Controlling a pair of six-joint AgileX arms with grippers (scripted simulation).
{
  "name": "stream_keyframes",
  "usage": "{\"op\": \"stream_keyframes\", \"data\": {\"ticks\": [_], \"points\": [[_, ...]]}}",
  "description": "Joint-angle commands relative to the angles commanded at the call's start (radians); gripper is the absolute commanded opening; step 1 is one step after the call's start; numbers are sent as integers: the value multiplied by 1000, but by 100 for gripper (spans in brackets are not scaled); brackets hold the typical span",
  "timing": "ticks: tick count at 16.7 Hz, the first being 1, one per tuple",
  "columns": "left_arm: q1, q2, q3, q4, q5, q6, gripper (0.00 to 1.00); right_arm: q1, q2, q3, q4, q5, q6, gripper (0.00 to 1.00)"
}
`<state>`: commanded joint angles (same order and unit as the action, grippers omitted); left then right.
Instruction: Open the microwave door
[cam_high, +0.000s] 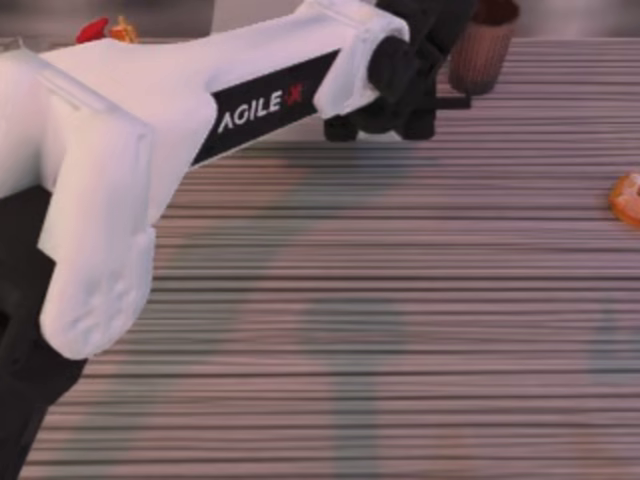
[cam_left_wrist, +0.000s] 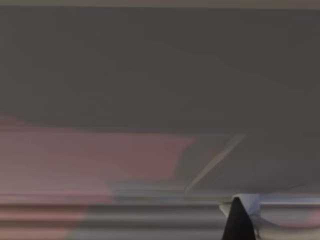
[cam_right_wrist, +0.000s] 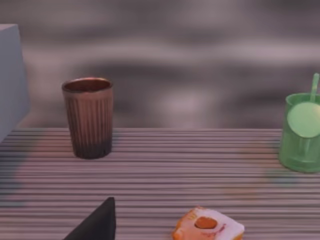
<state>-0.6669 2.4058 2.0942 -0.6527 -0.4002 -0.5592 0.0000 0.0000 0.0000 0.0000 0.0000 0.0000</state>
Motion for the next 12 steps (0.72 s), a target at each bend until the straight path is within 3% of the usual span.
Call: {"op": "stream_keyframes", "data": {"ticks": [5, 6, 12], "points": [[0, 0, 0, 0, 0, 0, 0, 0, 0, 0, 0, 0, 0, 100], [-38, -28, -58, -7, 10, -2, 0, 0, 0, 0, 0, 0, 0, 100], [-35, -98, -172, 57, -20, -29, 0, 0, 0, 0, 0, 0, 0, 100]]}}
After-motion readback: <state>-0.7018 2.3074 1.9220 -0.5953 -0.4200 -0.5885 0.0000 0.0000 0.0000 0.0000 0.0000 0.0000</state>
